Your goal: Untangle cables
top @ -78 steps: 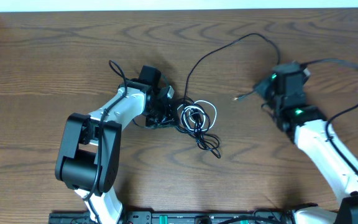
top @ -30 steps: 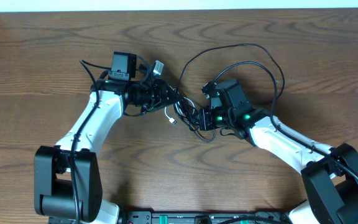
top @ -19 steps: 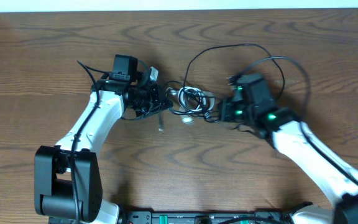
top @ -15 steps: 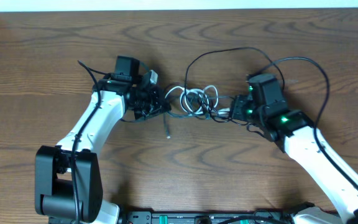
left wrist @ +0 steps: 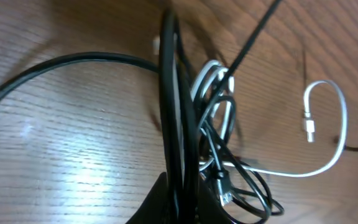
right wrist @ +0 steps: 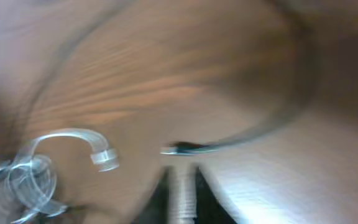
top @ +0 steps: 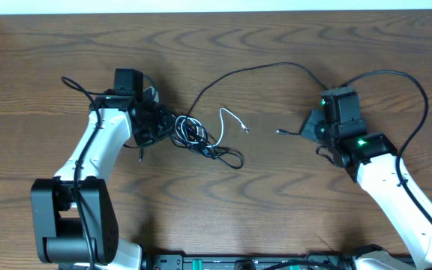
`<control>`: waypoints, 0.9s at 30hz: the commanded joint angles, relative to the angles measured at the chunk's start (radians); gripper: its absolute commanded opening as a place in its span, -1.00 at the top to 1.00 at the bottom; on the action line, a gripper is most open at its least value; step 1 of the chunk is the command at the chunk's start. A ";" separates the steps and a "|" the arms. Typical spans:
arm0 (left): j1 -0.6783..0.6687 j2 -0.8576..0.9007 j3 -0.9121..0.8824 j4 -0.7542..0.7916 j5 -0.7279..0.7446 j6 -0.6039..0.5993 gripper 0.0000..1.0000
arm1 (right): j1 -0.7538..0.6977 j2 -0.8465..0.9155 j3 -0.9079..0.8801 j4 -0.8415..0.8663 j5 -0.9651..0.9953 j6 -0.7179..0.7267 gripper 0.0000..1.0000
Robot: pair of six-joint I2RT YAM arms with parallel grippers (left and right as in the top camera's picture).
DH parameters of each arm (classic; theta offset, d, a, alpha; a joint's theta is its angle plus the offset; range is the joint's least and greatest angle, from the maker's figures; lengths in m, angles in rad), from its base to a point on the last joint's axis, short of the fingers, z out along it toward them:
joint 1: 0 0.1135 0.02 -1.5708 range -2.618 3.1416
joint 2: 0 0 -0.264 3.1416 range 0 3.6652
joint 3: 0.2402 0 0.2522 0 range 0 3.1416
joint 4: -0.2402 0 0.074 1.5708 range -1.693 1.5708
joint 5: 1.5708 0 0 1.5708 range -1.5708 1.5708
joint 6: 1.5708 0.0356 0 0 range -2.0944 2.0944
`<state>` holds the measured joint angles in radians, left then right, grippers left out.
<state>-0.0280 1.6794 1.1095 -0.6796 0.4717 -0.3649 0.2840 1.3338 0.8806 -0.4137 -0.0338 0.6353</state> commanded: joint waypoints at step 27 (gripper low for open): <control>-0.050 -0.013 0.008 0.180 0.869 0.051 0.85 | 0.172 0.217 0.002 0.179 -0.617 -0.293 0.15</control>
<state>-0.0795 1.6794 1.1095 -0.5163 1.2491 -0.3088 0.4393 1.5425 0.8806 -0.2375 -0.6331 0.3702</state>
